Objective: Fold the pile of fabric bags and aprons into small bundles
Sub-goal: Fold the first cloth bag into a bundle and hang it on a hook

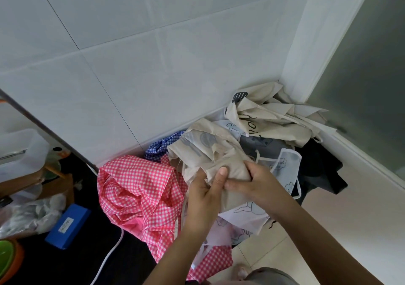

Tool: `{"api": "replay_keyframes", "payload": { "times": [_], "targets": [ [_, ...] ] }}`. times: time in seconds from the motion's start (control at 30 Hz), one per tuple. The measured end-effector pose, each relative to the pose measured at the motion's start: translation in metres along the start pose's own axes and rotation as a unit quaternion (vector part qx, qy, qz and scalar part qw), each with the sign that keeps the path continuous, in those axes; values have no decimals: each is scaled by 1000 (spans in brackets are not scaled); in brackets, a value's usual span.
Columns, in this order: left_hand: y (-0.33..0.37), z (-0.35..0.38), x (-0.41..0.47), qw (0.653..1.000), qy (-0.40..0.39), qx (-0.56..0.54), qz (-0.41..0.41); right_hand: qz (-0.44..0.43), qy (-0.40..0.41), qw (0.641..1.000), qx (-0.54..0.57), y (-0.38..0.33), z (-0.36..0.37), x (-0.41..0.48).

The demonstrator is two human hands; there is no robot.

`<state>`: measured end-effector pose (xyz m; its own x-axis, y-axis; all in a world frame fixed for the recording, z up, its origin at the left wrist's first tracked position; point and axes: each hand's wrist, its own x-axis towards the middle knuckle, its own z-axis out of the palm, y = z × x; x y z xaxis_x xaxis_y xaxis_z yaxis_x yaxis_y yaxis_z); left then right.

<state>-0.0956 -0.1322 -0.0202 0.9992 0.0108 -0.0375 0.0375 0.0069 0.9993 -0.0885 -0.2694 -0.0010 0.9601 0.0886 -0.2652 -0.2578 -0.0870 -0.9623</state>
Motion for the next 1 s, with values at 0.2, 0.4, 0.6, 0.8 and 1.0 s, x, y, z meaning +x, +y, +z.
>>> {"api": "replay_keyframes", "payload": {
  "times": [0.2,0.4,0.6,0.8,1.0],
  "targets": [
    [0,-2,5,987,-10,-37,-154,-14,57,998,38,18,12,-3],
    [10,12,-6,979,0,-94,-179,-105,135,972,-159,24,16,-4],
    [6,22,-8,966,10,-131,-220,-168,173,934,-262,30,19,-1],
    [3,28,-5,975,22,-84,-202,-197,240,936,-165,32,21,3],
    [7,25,4,982,82,-106,-132,-140,204,963,-112,9,16,16]
  ]
}}
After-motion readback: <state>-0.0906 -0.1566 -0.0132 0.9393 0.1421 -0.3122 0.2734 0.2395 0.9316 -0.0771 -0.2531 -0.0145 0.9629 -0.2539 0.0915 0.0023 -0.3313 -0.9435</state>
